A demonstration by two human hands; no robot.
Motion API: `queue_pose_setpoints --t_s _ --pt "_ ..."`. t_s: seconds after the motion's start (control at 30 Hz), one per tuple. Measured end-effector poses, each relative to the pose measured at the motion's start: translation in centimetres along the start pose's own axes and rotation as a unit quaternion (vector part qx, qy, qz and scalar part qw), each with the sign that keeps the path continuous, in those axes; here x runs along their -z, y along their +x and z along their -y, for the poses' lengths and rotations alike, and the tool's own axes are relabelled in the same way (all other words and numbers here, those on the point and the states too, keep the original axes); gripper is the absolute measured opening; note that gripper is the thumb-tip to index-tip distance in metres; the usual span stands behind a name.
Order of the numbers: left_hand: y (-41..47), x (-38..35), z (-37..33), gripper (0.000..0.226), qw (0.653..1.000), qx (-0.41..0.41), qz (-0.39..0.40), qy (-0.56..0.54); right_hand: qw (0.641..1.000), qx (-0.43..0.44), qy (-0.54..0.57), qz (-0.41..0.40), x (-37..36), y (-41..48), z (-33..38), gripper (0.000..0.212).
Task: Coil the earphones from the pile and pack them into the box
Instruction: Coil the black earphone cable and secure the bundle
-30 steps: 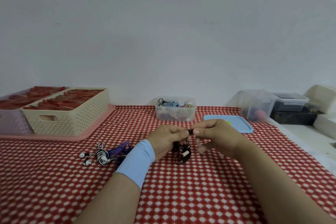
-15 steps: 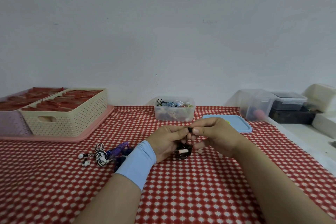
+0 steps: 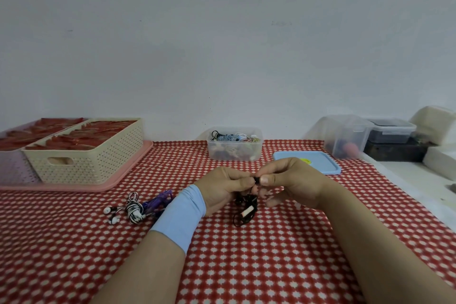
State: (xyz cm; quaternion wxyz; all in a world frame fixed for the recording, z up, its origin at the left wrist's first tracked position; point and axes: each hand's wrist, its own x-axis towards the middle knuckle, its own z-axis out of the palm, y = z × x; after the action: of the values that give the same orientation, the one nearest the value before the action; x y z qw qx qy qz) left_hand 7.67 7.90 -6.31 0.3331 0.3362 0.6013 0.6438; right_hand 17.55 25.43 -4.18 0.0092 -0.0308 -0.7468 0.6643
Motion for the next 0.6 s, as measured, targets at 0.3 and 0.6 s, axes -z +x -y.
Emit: queue_pose_setpoints --t_s 0.3,0.6 --pt "0.5 0.2 0.1 0.013 0.995 -0.006 -0.094 -0.023 0.989 0.075 -0.023 -0.124 -1.4 0.6 -0.1 0.010" --pt "1.3 0.2 0.9 0.012 0.990 -0.023 -0.135 0.022 0.982 0.089 -0.056 -0.155 -1.5 0.7 0.0 0.014"
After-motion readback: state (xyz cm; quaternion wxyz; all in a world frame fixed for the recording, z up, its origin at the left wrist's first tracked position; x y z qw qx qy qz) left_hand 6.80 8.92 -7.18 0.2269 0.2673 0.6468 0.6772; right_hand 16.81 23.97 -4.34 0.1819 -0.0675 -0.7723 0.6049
